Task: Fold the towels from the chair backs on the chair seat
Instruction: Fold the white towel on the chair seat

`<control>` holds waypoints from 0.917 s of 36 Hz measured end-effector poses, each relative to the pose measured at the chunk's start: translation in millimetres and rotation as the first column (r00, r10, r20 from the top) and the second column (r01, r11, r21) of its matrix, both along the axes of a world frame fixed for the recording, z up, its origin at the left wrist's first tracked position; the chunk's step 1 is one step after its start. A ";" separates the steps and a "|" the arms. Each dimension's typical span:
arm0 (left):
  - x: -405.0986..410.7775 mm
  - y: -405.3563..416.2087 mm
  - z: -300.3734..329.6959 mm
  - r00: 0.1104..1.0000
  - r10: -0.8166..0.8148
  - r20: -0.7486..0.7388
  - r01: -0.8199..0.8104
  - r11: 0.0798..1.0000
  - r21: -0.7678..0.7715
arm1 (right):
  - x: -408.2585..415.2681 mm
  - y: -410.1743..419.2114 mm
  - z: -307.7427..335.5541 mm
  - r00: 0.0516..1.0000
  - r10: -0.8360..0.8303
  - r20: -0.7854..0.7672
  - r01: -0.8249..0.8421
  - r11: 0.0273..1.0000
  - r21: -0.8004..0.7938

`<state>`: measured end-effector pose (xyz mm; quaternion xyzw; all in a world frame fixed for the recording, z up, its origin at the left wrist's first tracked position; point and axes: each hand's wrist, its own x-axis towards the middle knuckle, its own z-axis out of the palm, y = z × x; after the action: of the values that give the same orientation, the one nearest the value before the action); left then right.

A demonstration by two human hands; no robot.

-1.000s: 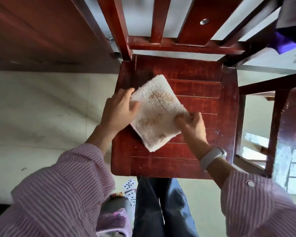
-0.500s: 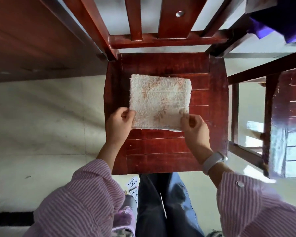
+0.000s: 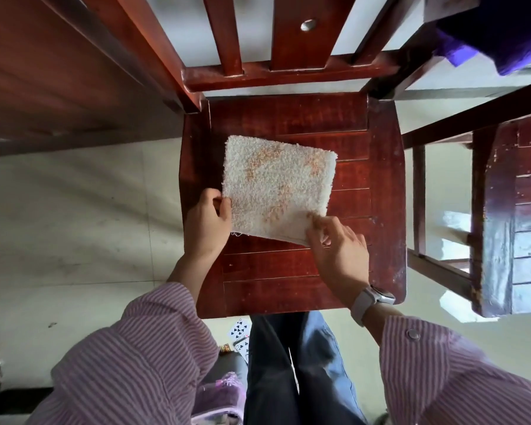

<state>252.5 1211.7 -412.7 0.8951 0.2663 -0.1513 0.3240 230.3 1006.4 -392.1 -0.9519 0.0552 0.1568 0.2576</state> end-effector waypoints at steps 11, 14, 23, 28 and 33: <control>24.5 -29.8 11.7 0.774 -0.528 0.350 0.402 0.836 0.372 | 46.4 6.0 10.3 0.933 0.146 0.328 -0.142 0.989 -0.035; 36.1 -33.9 -4.4 0.701 -0.635 0.324 0.508 0.764 0.398 | 66.0 23.0 -7.9 0.887 0.295 0.355 -0.284 0.955 -0.086; 31.8 -26.1 -40.0 0.724 -0.662 0.192 0.533 0.714 0.453 | 52.7 33.8 -55.5 0.877 0.443 0.189 -0.393 0.885 -0.249; 32.1 -25.4 -37.0 0.742 -0.658 0.132 0.551 0.709 0.440 | 56.0 32.2 -51.9 0.875 0.463 0.143 -0.422 0.873 -0.243; 33.1 -20.2 -29.4 0.753 -0.634 0.174 0.567 0.760 0.316 | 63.8 16.6 -41.3 0.872 0.465 0.154 -0.454 0.885 -0.103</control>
<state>285.5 1191.5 -442.1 0.9775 -0.0683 -0.0903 0.1782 294.2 1023.0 -433.4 -0.9554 -0.1905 0.1279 0.1861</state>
